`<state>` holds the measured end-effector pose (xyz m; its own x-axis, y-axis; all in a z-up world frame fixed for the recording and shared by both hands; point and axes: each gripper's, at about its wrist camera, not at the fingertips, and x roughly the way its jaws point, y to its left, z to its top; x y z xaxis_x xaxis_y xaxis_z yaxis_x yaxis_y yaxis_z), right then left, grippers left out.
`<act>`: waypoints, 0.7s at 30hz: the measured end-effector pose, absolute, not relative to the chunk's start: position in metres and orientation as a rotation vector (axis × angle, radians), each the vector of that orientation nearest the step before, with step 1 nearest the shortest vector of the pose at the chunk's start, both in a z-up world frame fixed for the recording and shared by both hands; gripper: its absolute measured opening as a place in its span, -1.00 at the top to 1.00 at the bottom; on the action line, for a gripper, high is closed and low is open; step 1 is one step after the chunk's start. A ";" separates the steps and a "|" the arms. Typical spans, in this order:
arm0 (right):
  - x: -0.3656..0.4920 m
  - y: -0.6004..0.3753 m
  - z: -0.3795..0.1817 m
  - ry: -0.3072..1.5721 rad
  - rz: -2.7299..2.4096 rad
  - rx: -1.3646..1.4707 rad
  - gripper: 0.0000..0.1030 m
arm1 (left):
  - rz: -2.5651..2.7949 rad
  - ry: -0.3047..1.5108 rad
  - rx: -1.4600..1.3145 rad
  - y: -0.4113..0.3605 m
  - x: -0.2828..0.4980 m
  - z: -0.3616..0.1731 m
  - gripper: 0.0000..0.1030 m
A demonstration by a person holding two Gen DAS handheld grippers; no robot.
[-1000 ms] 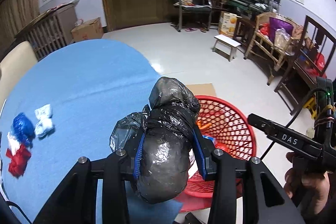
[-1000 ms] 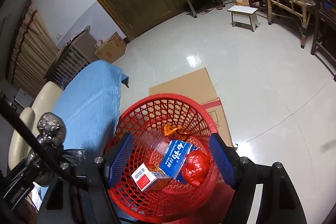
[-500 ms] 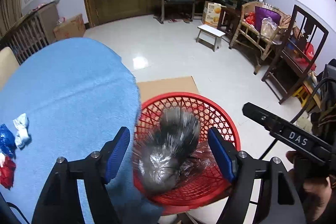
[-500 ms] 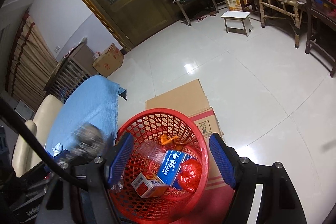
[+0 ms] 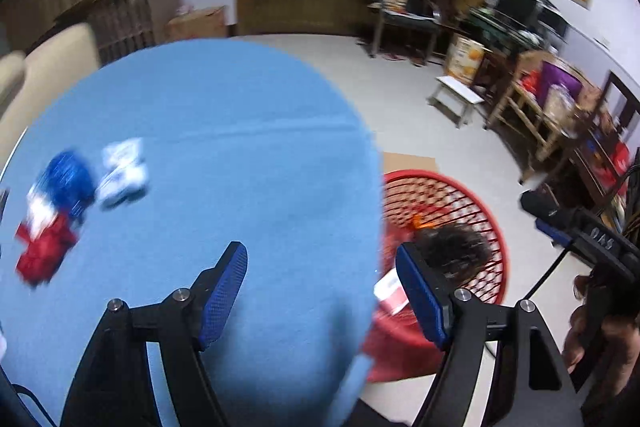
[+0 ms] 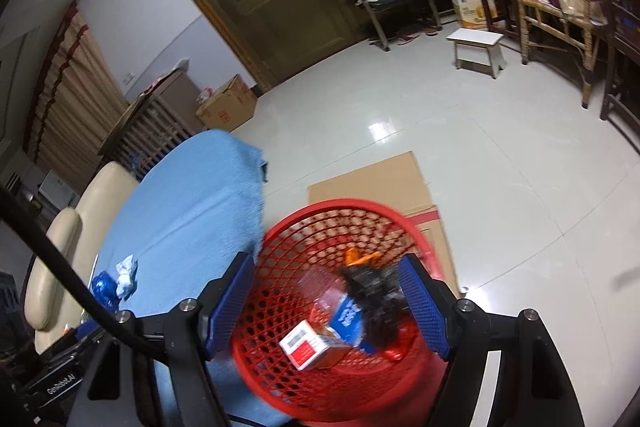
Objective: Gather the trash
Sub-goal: 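Move the left gripper back to the red cloth bag and grasp it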
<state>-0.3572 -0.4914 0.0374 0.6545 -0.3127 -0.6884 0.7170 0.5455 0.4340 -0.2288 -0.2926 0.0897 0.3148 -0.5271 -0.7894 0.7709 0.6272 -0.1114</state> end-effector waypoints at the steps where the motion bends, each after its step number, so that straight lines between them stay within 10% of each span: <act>1: -0.352 -0.487 0.037 0.596 -0.643 0.763 -0.51 | -0.849 0.911 0.299 -0.281 -0.224 0.087 -0.50; 21: -0.251 -0.371 0.048 0.740 -0.394 0.556 -0.51 | -0.414 0.979 -0.061 -0.094 -0.080 0.057 -0.52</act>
